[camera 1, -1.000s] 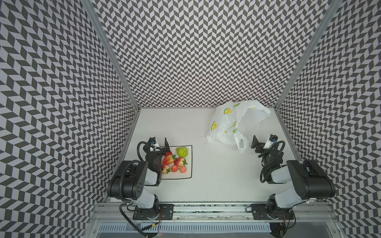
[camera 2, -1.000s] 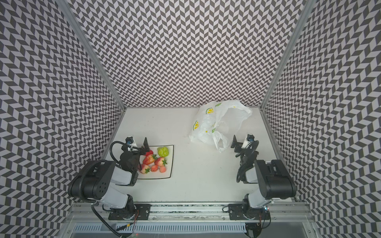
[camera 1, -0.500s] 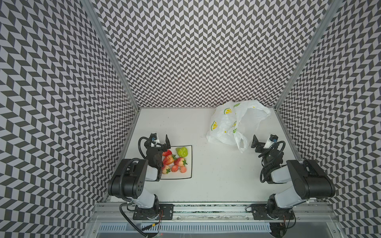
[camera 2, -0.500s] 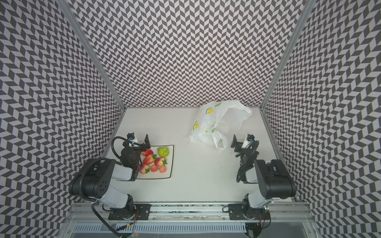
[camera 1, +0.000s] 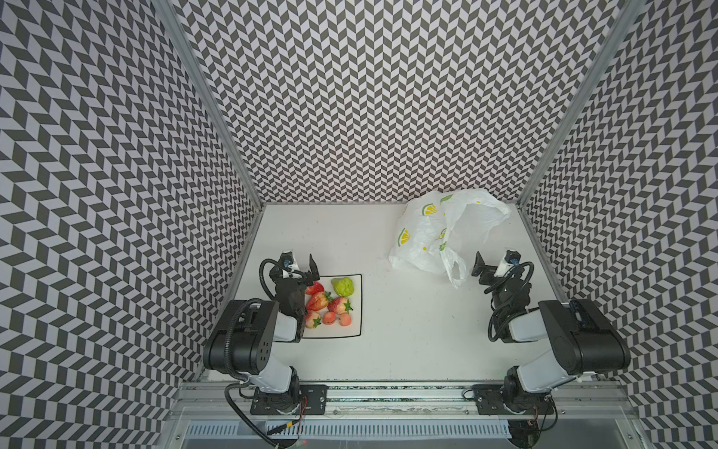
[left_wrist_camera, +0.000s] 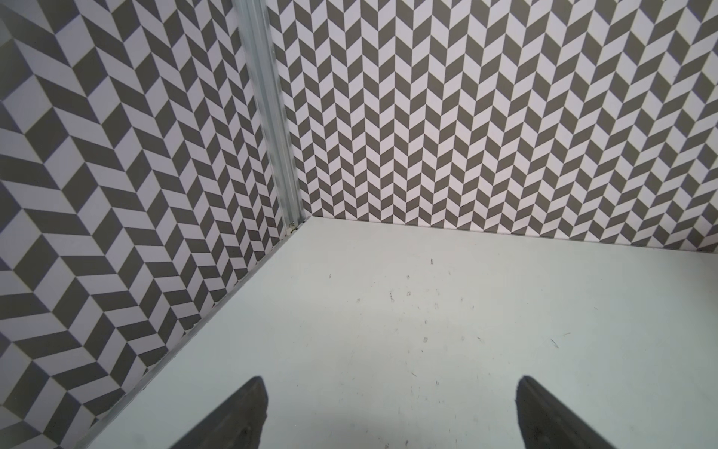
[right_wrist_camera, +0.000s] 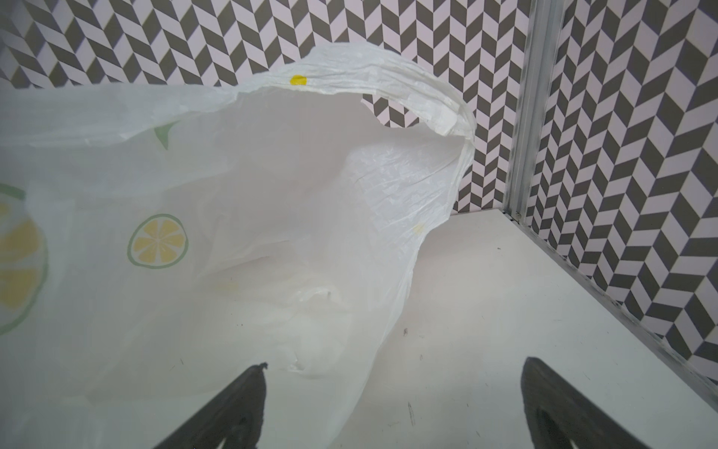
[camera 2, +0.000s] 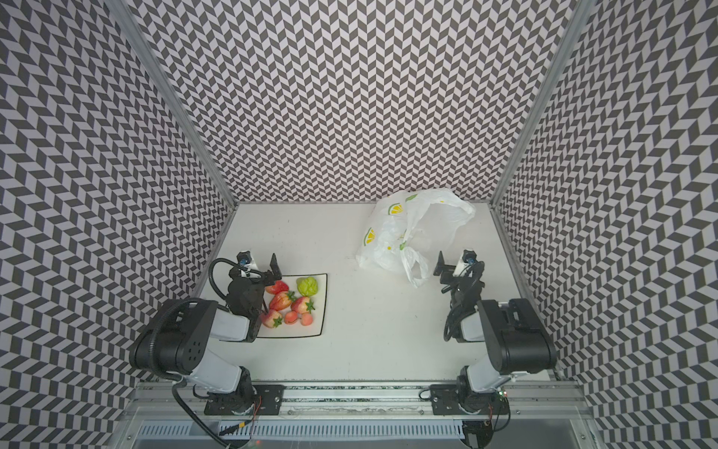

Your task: Take the fake fruits out of the plastic bag

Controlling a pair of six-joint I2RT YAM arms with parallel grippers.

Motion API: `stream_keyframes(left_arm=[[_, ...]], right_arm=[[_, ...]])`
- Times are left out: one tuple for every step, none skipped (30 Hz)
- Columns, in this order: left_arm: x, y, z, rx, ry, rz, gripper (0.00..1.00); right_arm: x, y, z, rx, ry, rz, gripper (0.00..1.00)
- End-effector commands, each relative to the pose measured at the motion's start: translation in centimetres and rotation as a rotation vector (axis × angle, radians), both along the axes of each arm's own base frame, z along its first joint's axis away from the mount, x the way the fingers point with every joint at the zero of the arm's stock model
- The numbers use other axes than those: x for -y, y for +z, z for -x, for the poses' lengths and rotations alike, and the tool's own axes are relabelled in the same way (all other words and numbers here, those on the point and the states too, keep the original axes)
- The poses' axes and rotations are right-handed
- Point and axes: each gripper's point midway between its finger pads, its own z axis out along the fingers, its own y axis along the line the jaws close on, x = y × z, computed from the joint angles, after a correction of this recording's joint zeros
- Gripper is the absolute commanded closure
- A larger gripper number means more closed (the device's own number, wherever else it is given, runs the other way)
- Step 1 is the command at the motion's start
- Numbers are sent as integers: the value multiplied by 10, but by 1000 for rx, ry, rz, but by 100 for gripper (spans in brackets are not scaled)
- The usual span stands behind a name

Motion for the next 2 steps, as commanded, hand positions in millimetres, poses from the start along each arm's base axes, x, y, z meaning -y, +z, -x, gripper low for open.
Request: stream_keyframes(left_arm=[[-7, 8, 4, 36, 40, 17, 0], [-7, 9, 4, 38, 40, 17, 0]], right_arm=[[0, 10, 1, 37, -10, 26, 0], [-1, 9, 1, 36, -5, 27, 0]])
